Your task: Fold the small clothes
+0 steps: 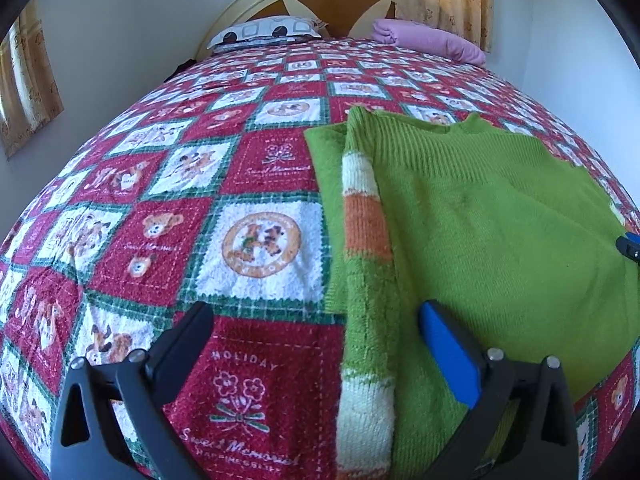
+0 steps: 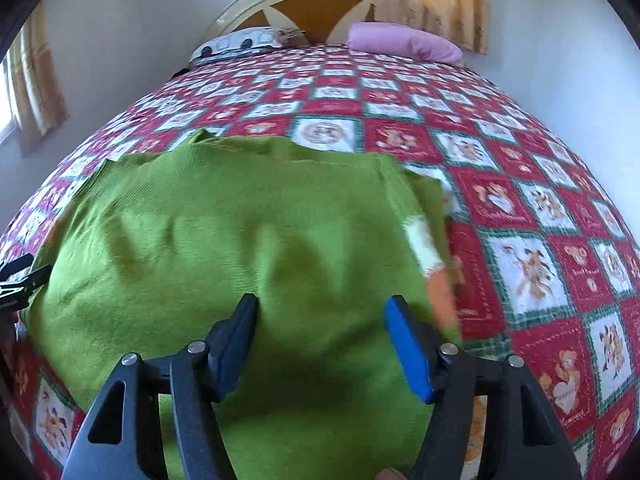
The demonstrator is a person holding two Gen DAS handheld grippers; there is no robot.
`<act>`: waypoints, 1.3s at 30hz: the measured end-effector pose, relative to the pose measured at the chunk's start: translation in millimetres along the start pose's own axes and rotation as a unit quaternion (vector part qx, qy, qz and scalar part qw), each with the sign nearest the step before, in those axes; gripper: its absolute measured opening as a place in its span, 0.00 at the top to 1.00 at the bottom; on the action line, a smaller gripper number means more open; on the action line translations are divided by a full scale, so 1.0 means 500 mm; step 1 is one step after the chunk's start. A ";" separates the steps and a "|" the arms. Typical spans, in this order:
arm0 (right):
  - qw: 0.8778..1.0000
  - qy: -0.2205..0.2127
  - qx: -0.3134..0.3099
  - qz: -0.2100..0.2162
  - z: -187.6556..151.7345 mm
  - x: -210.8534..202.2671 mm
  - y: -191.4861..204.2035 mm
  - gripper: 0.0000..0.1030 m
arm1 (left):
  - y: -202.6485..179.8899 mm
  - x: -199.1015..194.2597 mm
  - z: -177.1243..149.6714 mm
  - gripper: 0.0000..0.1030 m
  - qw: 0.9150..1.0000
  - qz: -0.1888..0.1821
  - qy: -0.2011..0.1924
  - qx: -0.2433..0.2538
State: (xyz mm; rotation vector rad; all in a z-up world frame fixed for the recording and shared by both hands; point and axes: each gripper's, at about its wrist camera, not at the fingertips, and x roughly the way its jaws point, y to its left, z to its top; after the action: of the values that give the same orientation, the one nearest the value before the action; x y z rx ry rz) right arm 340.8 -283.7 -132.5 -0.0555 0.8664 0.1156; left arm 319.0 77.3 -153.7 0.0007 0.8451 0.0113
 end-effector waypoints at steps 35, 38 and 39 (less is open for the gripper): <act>0.997 0.044 -0.069 0.013 0.086 0.061 0.165 0.73 | 0.035 -0.018 -0.032 0.00 0.998 -0.031 0.008 -0.047; 0.998 0.045 -0.034 -0.008 0.122 0.104 0.150 0.71 | 0.036 -0.018 -0.032 0.00 0.998 -0.034 0.007 -0.049; 0.999 0.048 -0.022 -0.012 0.133 0.117 0.139 0.70 | 0.035 -0.018 -0.032 0.00 0.998 -0.034 0.007 -0.049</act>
State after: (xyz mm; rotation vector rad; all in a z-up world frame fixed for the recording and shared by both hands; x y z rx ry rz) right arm 420.0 -203.7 -134.0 -0.1135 0.9595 0.1110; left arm 300.8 94.6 -157.5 -0.1195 0.8585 -0.0106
